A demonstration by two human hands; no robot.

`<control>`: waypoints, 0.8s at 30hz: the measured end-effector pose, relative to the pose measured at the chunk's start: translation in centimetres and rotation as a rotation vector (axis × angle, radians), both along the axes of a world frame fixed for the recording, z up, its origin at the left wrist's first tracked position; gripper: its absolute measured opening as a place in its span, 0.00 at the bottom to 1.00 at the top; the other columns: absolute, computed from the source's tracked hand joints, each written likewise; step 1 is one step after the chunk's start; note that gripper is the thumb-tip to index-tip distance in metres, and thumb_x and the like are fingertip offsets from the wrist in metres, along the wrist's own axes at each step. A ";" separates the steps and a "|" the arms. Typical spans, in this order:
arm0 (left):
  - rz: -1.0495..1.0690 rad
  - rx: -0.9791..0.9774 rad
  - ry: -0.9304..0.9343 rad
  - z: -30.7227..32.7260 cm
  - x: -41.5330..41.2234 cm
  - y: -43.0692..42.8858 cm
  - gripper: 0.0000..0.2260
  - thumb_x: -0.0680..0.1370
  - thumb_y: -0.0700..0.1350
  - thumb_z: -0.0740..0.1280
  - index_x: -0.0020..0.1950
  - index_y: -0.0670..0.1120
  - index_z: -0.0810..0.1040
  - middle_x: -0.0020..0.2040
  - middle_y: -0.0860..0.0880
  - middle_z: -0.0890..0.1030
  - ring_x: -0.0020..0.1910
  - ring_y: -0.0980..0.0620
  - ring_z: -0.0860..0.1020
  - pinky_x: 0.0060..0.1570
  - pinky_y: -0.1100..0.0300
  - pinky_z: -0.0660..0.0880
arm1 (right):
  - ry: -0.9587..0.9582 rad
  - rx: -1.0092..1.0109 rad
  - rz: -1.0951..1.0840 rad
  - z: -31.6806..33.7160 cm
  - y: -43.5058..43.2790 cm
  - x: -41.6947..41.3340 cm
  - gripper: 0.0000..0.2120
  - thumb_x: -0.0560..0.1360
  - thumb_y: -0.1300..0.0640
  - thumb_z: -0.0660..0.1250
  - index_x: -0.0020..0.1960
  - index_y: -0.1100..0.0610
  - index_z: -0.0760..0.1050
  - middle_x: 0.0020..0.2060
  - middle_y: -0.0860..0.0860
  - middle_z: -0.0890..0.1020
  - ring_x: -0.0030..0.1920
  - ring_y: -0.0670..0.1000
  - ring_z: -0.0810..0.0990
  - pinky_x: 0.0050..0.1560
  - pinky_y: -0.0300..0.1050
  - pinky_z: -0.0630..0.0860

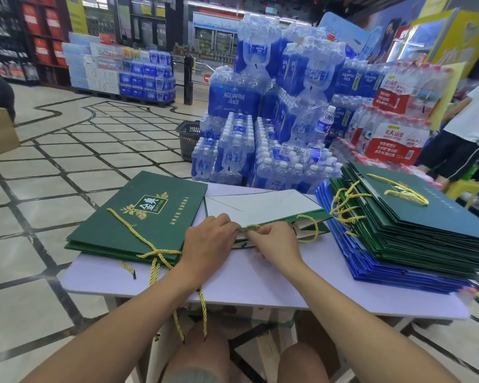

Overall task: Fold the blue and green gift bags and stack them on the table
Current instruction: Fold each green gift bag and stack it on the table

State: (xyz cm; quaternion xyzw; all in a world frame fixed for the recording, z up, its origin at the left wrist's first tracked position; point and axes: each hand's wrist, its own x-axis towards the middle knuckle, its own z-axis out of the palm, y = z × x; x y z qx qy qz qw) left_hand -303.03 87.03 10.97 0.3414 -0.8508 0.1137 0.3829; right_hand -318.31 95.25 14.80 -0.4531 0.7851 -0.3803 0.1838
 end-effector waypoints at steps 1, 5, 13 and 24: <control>-0.003 -0.001 0.013 0.0 0.0 0.0 0.04 0.80 0.50 0.69 0.47 0.55 0.84 0.42 0.53 0.79 0.37 0.51 0.79 0.21 0.60 0.67 | 0.080 -0.019 -0.001 -0.2 0.1 0.1 0.16 0.70 0.44 0.70 0.31 0.54 0.82 0.26 0.47 0.82 0.29 0.50 0.81 0.36 0.45 0.77; -0.012 -0.012 0.045 0.2 0.0 0.1 0.04 0.80 0.51 0.69 0.48 0.55 0.84 0.42 0.54 0.79 0.37 0.52 0.79 0.21 0.60 0.66 | 0.088 -0.118 0.002 -0.7 -0.1 0.9 0.14 0.71 0.41 0.70 0.34 0.50 0.83 0.27 0.46 0.82 0.32 0.50 0.81 0.37 0.49 0.79; -0.011 -0.008 0.043 0.3 0.0 0.1 0.02 0.80 0.50 0.72 0.47 0.54 0.83 0.42 0.53 0.78 0.36 0.51 0.77 0.20 0.59 0.65 | 0.189 -0.148 -0.036 -0.7 0.2 1.7 0.11 0.72 0.50 0.67 0.35 0.52 0.83 0.30 0.49 0.83 0.35 0.51 0.79 0.37 0.48 0.76; -0.027 0.030 -0.016 0.2 -0.1 0.2 0.02 0.78 0.49 0.73 0.46 0.55 0.84 0.41 0.54 0.79 0.36 0.51 0.79 0.21 0.61 0.65 | 0.879 -0.114 -0.033 -0.9 2.1 -2.7 0.14 0.71 0.39 0.70 0.44 0.48 0.73 0.38 0.44 0.77 0.40 0.50 0.76 0.37 0.47 0.71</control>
